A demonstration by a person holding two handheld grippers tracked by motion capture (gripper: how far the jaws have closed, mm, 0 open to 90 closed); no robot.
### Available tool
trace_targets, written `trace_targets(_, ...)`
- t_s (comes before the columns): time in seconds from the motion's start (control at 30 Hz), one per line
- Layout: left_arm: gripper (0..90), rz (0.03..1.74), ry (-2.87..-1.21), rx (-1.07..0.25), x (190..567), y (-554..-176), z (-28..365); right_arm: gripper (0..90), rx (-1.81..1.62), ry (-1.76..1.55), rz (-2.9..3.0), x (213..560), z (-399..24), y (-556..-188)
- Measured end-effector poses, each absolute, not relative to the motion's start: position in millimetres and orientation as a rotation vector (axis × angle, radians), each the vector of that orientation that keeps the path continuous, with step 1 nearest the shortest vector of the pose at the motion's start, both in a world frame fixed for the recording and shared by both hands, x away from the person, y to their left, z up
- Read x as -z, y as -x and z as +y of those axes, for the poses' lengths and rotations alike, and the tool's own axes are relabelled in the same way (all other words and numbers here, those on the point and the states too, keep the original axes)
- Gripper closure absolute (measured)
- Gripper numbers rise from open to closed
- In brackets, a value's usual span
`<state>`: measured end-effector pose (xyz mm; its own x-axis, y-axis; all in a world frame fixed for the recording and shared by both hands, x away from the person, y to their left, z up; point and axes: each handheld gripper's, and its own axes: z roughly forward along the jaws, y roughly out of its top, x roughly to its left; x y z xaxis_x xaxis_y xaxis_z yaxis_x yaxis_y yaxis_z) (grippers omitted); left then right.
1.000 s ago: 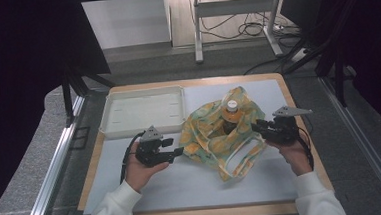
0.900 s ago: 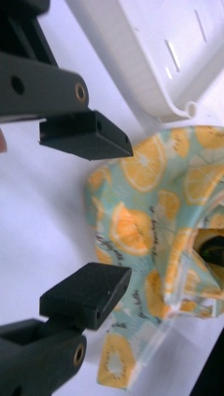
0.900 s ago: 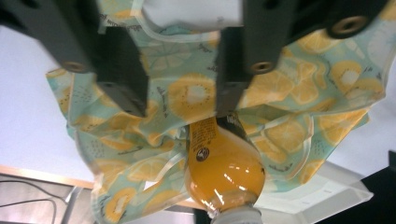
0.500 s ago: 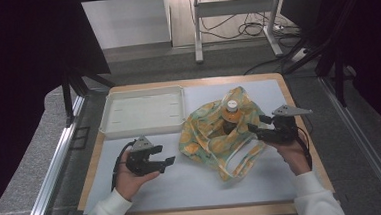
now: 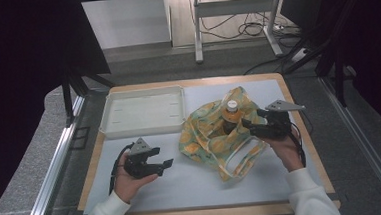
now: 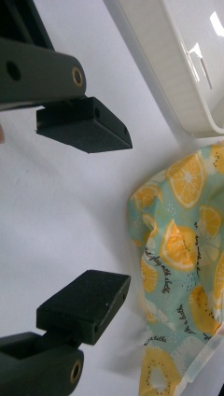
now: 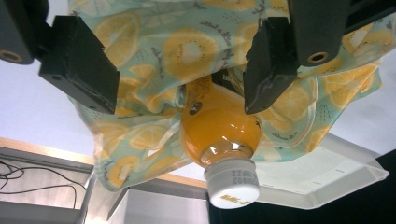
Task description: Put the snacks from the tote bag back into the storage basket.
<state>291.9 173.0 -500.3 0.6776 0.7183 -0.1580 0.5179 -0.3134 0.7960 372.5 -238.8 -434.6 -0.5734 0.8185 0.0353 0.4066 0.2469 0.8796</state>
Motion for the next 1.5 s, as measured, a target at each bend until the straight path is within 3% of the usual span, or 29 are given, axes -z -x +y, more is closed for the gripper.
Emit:
trace_targets(0.63,29.6,0.946,-2.015,-0.261,504,-293,171,18.7,-1.230,-1.097,2.172,450,-184,-409)
trace_targets(0.73,29.5,0.948,-2.010,-0.264,504,-292,172,21.5,-1.206,-1.087,2.189,455,-178,-412)
trace_targets(0.8,29.6,0.948,-2.012,-0.265,504,-292,173,28.8,-1.172,-1.078,2.169,456,-176,-411)
trace_targets(1.2,29.5,0.958,-2.020,-0.271,506,-291,174,29.7,-1.173,-1.071,2.171,445,-177,-407)
trace_targets(1.5,29.4,0.965,-2.023,-0.276,506,-292,176,29.8,-1.268,-1.003,2.128,413,-181,-393)
